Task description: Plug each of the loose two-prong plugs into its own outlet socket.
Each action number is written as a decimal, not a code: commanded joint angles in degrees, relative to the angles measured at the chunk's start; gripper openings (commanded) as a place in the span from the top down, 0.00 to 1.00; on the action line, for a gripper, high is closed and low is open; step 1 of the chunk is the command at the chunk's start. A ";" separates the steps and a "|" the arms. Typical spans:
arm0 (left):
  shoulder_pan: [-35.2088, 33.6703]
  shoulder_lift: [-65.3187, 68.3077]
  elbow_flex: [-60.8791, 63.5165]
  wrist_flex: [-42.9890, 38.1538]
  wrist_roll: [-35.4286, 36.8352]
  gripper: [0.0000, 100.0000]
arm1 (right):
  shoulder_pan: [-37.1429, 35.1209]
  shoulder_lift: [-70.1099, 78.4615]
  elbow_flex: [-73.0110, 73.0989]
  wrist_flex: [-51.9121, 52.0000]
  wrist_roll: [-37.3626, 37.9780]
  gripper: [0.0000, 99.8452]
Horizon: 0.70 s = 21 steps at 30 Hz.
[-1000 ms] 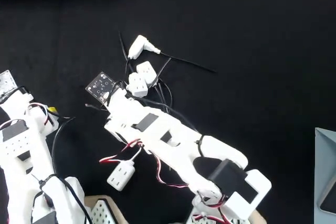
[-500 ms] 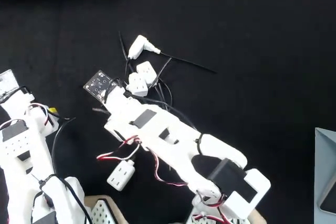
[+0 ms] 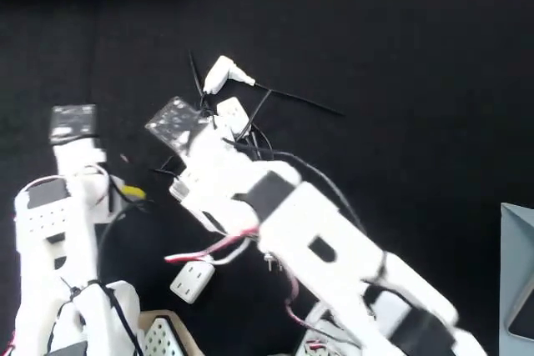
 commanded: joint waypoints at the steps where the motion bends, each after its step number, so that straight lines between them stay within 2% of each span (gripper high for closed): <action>1: 6.11 -0.62 -2.68 1.85 -5.54 0.66 | 3.78 -10.33 1.89 3.69 -0.35 0.86; 5: 11.30 0.00 -2.68 1.85 -5.98 0.66 | 10.20 -20.00 9.36 2.73 -0.44 0.87; 9: 16.75 0.09 -2.59 0.88 -5.71 0.66 | 13.54 -27.03 19.03 -4.84 -0.44 0.87; 15: 22.64 0.09 3.91 -11.60 -3.25 0.66 | 14.07 -32.13 25.54 -10.02 -0.18 0.87; 21: 26.51 0.26 6.55 -16.26 -0.70 0.66 | 14.07 -32.31 25.80 -9.85 -0.35 0.87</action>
